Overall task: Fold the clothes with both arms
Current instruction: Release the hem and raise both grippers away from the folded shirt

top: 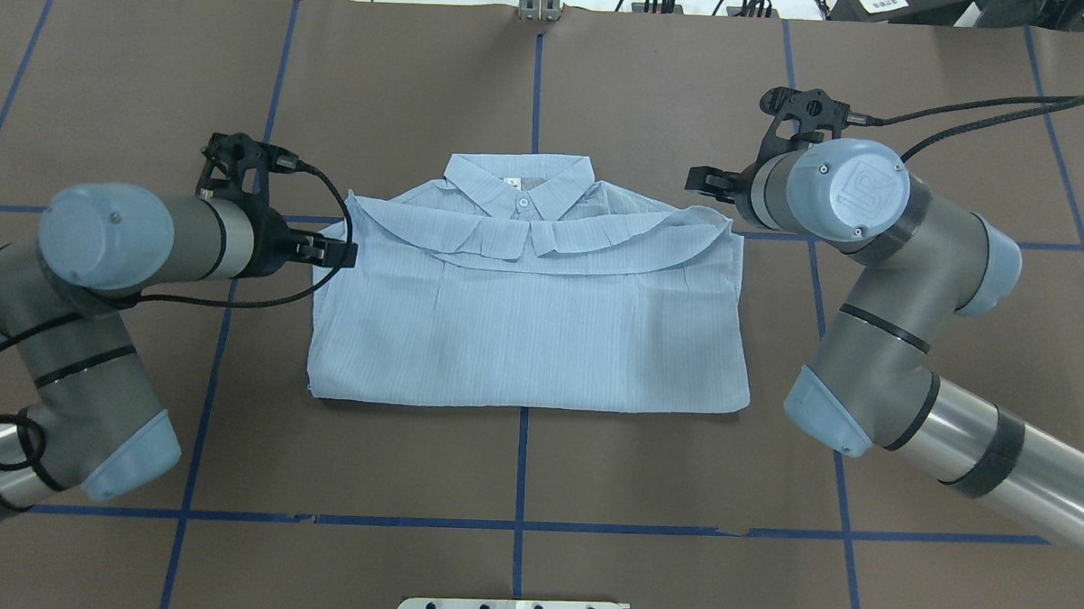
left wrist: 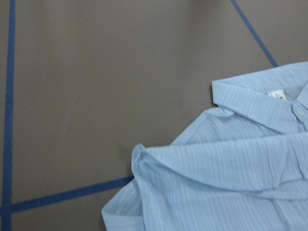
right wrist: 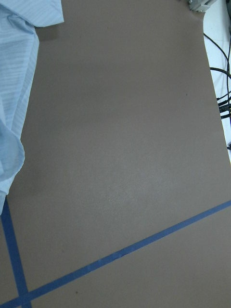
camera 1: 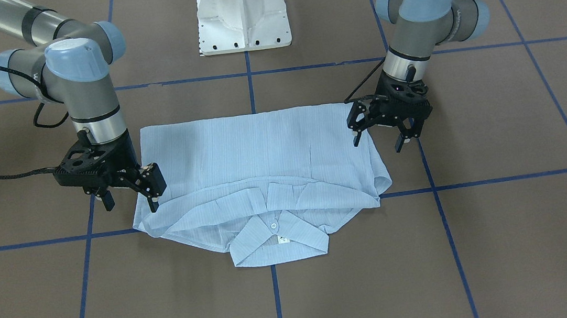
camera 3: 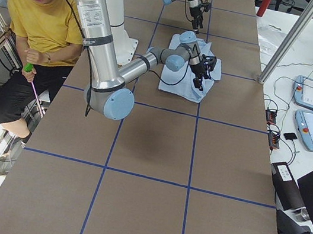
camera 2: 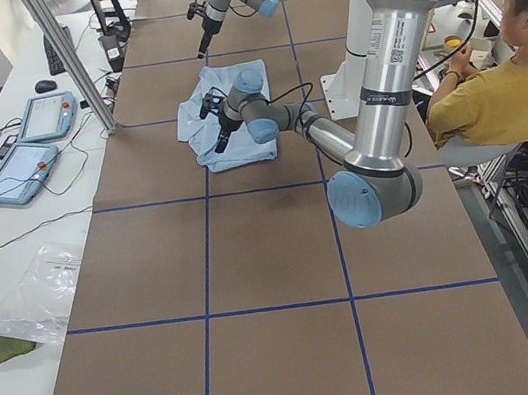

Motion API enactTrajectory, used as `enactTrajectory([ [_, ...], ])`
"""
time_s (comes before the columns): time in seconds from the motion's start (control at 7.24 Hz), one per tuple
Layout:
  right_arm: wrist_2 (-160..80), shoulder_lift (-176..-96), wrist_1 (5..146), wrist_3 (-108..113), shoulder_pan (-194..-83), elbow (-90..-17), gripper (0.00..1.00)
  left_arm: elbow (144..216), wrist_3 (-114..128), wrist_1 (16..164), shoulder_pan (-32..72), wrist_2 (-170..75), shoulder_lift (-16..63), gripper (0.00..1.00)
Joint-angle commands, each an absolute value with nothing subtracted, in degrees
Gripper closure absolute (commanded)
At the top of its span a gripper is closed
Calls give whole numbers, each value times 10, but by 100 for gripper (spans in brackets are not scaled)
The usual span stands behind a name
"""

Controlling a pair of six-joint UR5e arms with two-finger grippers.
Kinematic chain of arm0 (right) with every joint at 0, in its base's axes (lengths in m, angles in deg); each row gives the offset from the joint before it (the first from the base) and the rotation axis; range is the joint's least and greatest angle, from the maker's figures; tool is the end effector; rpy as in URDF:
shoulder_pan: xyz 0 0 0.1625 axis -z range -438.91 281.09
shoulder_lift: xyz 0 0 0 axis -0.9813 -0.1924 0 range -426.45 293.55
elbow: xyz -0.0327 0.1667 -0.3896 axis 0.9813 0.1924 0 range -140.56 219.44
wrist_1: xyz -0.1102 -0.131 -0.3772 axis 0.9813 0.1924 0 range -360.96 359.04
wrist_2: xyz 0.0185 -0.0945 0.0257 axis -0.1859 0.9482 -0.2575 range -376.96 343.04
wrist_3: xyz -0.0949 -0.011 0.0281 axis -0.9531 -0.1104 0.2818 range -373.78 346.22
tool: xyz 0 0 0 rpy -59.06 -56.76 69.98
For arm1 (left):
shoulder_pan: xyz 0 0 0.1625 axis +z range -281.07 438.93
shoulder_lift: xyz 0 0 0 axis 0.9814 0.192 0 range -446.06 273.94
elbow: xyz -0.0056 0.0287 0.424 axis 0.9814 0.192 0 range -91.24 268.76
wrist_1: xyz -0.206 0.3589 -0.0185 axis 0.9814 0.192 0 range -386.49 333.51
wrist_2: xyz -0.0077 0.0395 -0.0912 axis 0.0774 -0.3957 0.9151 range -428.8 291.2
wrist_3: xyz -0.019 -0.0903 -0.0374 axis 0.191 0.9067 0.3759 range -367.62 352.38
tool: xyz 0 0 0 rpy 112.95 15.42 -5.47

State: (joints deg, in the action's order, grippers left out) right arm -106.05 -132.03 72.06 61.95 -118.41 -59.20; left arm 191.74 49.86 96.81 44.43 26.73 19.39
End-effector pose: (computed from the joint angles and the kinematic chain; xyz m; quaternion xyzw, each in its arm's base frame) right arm -0.4115 -0.5143 0.3231 0.1976 -0.3739 0.2011 0.8835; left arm 0.4183 -0.4375 0.3446 0.2483 0.4501 0.0099 0.8577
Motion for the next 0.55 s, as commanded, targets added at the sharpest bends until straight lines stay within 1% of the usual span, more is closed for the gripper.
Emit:
enactTrajectory([
  [0.0,-1060,-1321,720,619,-1185,-598,0,1936,550,988,530,225,153,0],
  [0.14,-1061,-1322,720,619,-1185,-602,0,1937,567,992,547,221,147,0],
  [0.28,-1061,-1322,720,619,-1185,-602,0,1935,578,992,560,218,146,3],
  [0.41,-1058,-1321,720,619,-1185,-603,0,1936,579,992,562,218,140,11],
])
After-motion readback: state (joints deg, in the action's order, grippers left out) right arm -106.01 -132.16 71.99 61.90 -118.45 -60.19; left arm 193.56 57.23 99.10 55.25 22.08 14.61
